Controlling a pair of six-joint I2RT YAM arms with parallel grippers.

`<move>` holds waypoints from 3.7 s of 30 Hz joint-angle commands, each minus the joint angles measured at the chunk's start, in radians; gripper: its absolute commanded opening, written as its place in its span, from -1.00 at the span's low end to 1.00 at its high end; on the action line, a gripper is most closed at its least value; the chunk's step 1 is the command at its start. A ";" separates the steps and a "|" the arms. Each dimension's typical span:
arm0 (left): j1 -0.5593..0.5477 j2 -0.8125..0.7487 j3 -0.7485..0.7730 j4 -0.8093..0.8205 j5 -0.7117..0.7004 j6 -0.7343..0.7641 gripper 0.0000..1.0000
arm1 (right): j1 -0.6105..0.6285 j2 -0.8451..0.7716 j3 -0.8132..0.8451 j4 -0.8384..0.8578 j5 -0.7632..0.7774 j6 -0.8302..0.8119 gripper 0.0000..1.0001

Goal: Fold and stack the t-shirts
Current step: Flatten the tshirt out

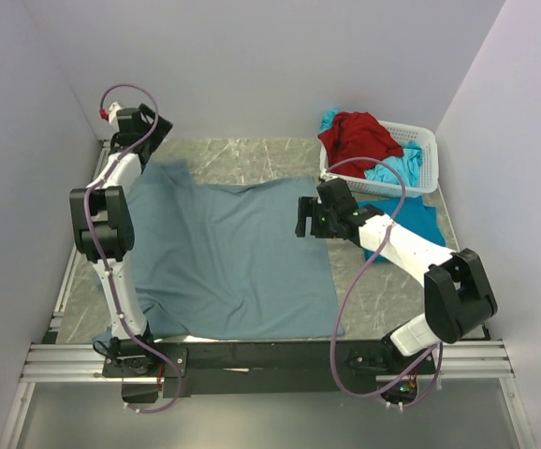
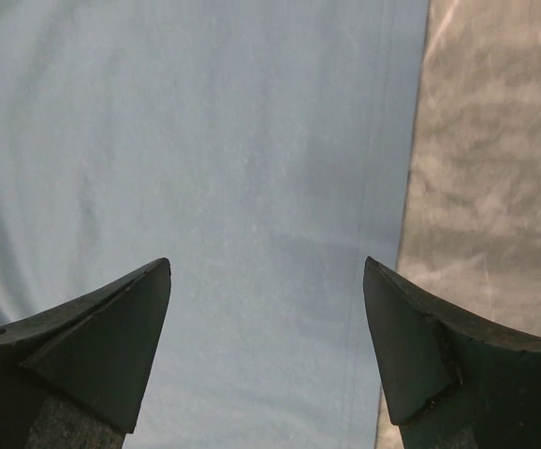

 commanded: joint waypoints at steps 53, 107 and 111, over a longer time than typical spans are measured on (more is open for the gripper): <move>0.189 -0.442 -0.684 -0.157 0.078 0.039 0.99 | -0.088 0.779 0.933 -0.325 -0.051 -0.141 0.52; 0.054 0.279 0.308 -0.279 0.196 0.113 0.99 | -0.141 1.035 1.483 -0.337 -0.132 -0.304 0.85; 0.052 0.153 0.235 -0.274 0.184 0.134 0.99 | -0.131 0.942 1.415 -0.325 -0.127 -0.315 0.85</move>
